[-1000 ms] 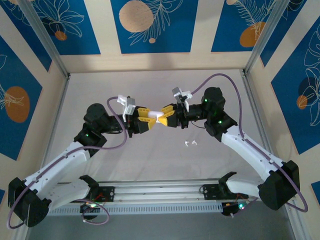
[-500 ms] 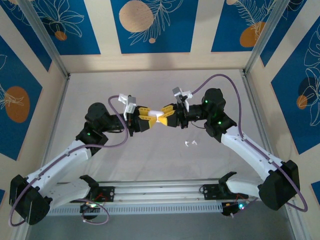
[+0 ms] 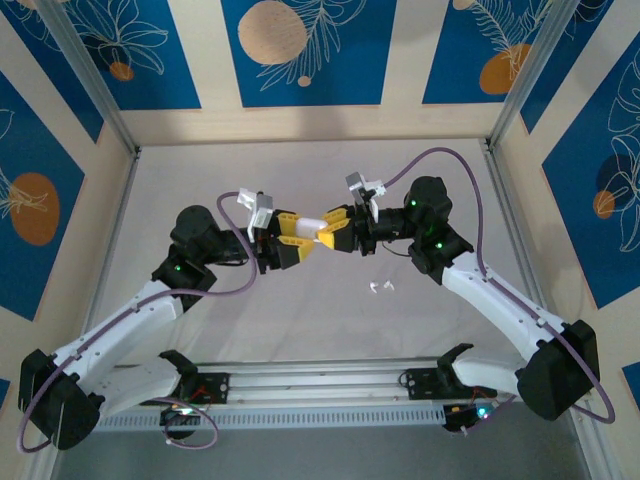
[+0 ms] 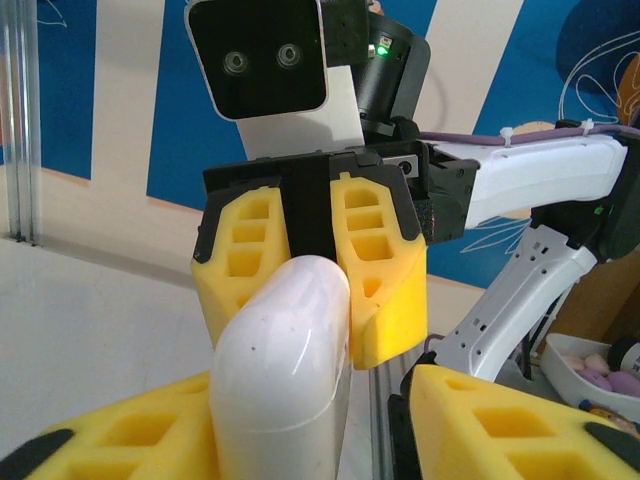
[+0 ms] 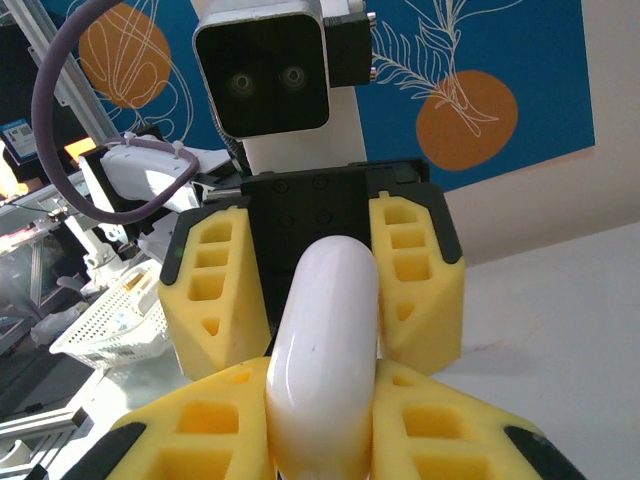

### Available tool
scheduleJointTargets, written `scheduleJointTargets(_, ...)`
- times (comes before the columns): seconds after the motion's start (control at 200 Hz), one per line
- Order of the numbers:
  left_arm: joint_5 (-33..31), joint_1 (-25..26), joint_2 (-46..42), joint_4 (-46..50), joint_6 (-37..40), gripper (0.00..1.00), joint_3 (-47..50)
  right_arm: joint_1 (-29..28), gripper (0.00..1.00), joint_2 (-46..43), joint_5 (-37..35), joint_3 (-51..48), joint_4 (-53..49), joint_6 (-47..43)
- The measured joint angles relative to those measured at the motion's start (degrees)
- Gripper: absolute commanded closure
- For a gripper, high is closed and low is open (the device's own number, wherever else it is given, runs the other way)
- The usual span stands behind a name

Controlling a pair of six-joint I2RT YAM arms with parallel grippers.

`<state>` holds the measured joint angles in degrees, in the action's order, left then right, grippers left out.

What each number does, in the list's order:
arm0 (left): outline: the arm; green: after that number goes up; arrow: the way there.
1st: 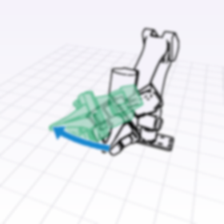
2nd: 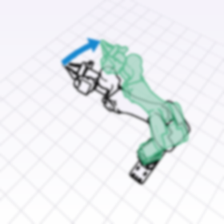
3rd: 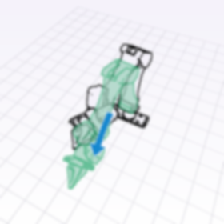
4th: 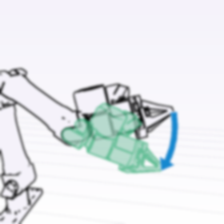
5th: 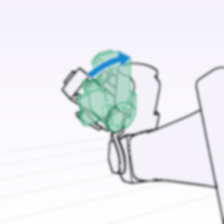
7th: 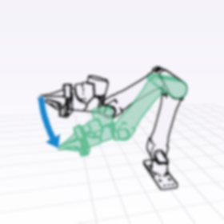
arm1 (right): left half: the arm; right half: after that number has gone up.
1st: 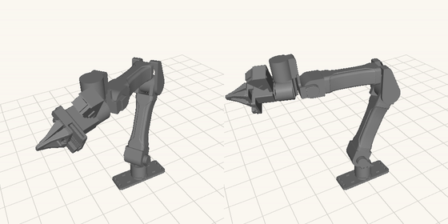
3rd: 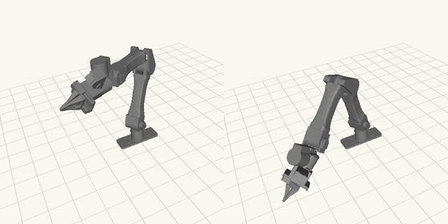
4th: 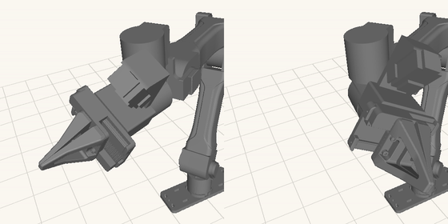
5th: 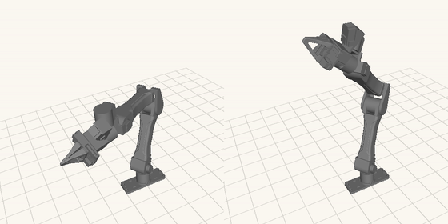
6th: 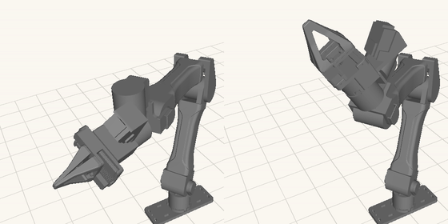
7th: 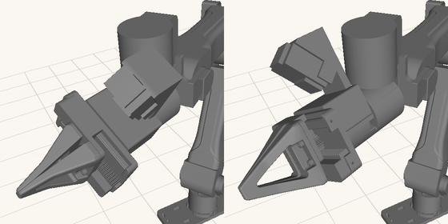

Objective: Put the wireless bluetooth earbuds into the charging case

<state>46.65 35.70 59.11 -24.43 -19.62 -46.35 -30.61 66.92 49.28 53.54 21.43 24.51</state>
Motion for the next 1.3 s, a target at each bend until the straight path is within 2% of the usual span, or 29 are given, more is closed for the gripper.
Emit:
scheduleJointTargets(0.405, -0.37, -0.04, 0.0, 0.9, 0.2, 0.75, 0.0, -0.02, 0.82, 0.0, 0.94, 0.0, 0.28, 0.22)
scheduleJointTargets(0.475, -0.17, -0.04, 0.0, 0.87, 0.17, 0.79, 0.0, -0.02, 0.79, 0.0, 1.09, -0.02, 0.44, 0.22)
scheduleJointTargets(0.61, -0.2, -0.07, -0.02, 0.94, 0.24, 0.81, 0.0, -0.02, 0.71, -0.13, 0.39, 0.04, -0.72, -0.28)
scheduleJointTargets(0.84, -1.53, -0.2, 0.0, 1.29, 0.68, 0.82, 0.0, -0.24, 0.58, -0.5, -4.68, 2.99, -10.47, -2.36)
scheduleJointTargets(1.05, -1.9, -0.33, 0.0, 1.27, 0.79, 0.81, 0.0, -0.39, 0.45, -0.35, -7.39, 4.66, -14.73, -1.36)
scheduleJointTargets(1.296, -1.64, -0.33, 0.0, 1.9, 2.16, 0.82, 0.0, 0.31, 0.4, 0.17, -9.07, 6.95, -16.87, 1.75)
